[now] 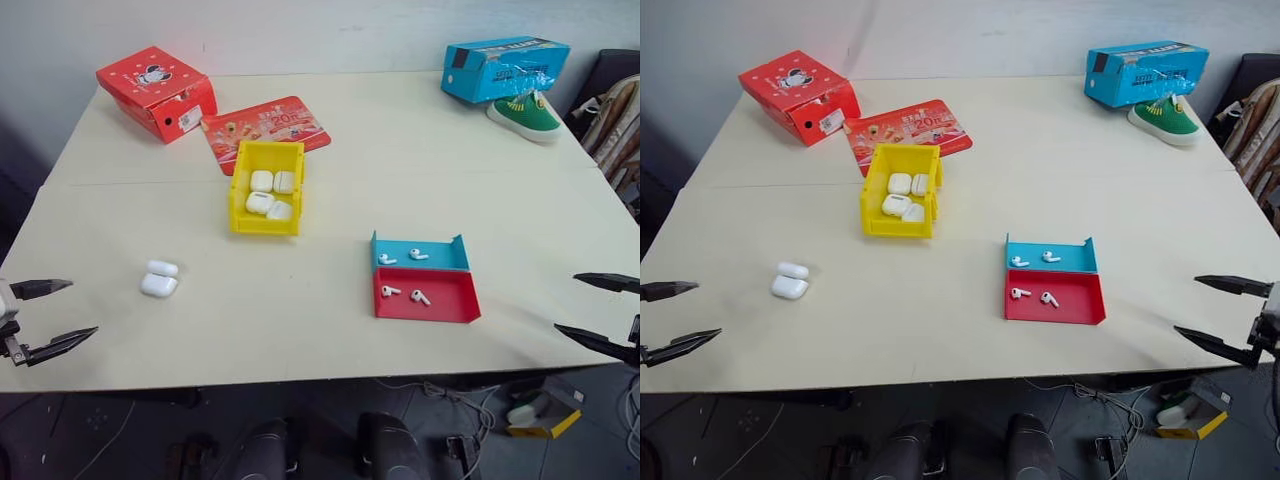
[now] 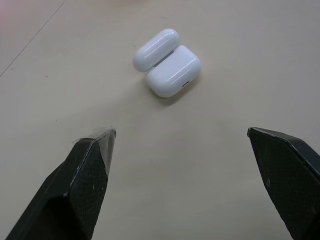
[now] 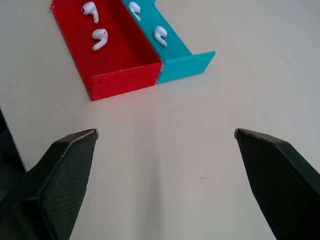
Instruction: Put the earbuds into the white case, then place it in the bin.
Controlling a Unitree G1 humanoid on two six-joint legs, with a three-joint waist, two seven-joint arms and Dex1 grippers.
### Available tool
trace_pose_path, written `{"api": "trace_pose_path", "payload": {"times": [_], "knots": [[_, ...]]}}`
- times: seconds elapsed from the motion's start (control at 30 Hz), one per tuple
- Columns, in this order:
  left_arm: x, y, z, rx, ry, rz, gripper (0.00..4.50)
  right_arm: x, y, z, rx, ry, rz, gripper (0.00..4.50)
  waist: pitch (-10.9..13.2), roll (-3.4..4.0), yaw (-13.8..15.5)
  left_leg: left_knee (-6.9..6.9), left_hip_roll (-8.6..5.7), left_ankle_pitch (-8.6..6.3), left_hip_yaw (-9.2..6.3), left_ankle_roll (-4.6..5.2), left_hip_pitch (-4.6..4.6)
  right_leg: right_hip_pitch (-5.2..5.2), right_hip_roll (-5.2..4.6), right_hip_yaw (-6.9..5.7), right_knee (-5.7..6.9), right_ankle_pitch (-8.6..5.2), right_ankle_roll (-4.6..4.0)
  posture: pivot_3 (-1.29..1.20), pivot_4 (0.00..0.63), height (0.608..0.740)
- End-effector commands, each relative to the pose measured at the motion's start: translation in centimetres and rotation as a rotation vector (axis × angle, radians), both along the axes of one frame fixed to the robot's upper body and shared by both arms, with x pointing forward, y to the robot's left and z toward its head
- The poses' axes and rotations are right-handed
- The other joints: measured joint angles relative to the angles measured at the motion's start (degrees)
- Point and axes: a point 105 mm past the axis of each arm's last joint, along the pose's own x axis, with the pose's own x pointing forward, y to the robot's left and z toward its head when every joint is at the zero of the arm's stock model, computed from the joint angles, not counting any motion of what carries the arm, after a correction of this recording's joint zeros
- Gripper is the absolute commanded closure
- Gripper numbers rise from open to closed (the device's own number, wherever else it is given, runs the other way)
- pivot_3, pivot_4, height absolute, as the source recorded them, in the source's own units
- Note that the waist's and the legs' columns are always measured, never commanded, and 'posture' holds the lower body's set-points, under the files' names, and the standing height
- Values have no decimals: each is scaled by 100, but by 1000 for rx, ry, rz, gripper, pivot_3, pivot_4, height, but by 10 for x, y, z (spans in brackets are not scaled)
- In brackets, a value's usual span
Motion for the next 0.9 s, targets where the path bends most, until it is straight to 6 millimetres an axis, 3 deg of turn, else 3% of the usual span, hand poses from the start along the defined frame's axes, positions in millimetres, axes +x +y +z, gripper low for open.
{"api": "trace_pose_path", "payload": {"times": [0.03, 0.17, 0.27, 0.4, 0.53, 0.6, 0.73, 0.83, 0.9], "knots": [[-3, 7, 9, -3, -52, 37, 35, 1, 5, 0, -9, -9, 45, 0, 0, 0, 9, 0, 0, 0, 0, 0, 0, 0, 0, 0, 0, 0, 0, 0, 150, 740], [-6, 15, 10, -74, -52, 109, 35, 10, 17, 1, 42, -33, 65, 0, 0, 0, 17, 1, 0, -2, -1, -1, 0, -1, -5, 1, -2, 0, 0, 0, 150, 740], [-14, 40, 6, -212, -17, 314, 35, 17, 43, 4, 136, -29, 132, 0, 0, 0, 2, 1, 1, -2, -2, -2, 0, -1, -18, 0, 0, 0, 0, 0, 150, 740], [-54, 90, -9, -252, -89, 674, 35, 20, 99, 27, 338, -162, 293, 0, 0, -1, -104, -1, 22, -8, -2, -13, 5, 0, -20, -7, 7, 0, 0, 0, 150, 740], [-91, 110, -24, -237, 13, 865, 35, 9, 133, 28, 417, -152, 418, 0, -5, -21, -83, -2, 23, -13, -3, -12, 3, -2, -20, -26, 7, 0, 0, 0, 150, 740], [-104, 110, -25, -232, 68, 897, 35, 9, 143, 30, 414, -238, 449, 0, -20, -50, -47, 1, 21, -18, -1, -10, 3, 0, -21, -25, 4, 0, 0, 0, 150, 740], [-100, 95, -17, -300, 123, 885, 35, 13, 145, 28, 394, -339, 455, 0, -33, -73, 104, 17, 12, -41, -3, -33, 3, -2, -34, -20, -15, 2, -4, 0, 150, 740], [-75, 68, -6, -300, 157, 799, 35, 15, 145, 24, 387, -347, 461, 0, -35, -76, 191, 21, 13, -44, -9, -36, 4, -7, -41, -13, -27, 7, -12, 0, 150, 740], [-52, 39, 6, -344, 194, 735, 35, 17, 142, 24, 381, -342, 454, 0, -35, -77, 213, 21, 14, -44, -21, -37, 3, -9, -42, 5, -34, 8, -16, 0, 150, 740]]}}
